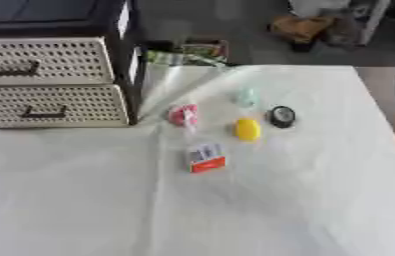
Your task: Pick up objects from table and place into drawer.
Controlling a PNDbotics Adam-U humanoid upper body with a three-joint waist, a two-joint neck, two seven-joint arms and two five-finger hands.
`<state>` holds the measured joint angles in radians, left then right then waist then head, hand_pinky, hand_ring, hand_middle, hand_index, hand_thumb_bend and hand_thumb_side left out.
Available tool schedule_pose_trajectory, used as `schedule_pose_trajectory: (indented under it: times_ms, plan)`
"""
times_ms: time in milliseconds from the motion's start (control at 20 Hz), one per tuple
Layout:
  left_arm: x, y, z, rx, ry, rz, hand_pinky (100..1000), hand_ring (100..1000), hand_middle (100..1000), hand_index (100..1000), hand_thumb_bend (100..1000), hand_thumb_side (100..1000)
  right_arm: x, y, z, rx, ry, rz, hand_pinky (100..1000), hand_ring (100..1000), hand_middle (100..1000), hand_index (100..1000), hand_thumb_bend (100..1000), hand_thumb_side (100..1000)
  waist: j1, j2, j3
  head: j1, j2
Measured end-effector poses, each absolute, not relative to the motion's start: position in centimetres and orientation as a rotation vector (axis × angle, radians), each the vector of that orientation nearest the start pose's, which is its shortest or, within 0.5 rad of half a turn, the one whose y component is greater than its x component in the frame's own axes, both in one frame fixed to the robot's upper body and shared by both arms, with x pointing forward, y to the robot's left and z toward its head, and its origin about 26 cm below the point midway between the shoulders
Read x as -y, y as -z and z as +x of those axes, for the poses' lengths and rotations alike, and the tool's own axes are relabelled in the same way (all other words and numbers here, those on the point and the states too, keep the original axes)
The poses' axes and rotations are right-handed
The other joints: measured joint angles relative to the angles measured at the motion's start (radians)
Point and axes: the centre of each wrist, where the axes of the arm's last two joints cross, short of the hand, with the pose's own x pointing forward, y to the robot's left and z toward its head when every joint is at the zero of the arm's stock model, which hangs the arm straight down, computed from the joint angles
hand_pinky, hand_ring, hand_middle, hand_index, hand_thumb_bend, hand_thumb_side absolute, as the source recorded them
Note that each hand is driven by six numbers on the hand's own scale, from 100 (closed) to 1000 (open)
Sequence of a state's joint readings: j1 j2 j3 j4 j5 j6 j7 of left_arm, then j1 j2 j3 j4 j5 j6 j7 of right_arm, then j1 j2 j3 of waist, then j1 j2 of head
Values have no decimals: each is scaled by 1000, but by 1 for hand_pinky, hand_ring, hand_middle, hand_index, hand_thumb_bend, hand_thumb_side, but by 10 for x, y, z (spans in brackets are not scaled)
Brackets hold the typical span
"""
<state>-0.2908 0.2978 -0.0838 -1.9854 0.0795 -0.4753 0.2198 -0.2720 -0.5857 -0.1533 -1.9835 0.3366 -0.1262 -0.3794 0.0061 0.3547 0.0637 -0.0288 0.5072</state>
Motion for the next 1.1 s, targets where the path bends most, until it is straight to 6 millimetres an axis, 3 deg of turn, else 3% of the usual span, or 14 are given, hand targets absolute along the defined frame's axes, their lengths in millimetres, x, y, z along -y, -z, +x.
schedule_pose_trajectory:
  times_ms: [550, 1100]
  plan:
    - [-243, -189, 300, -3516, -181, 57, 476, 635, 708, 841, 100, 672, 334, -238, 290, -3288, 424, 1407, 775, 740, 554, 803, 434, 765, 5, 3, 5, 2, 0]
    - [-290, -216, 297, -3369, -510, -193, 456, 625, 707, 844, 100, 457, 335, -240, 290, -3272, 427, 1407, 776, 740, 557, 803, 434, 765, 21, 10, -2, 23, 11]
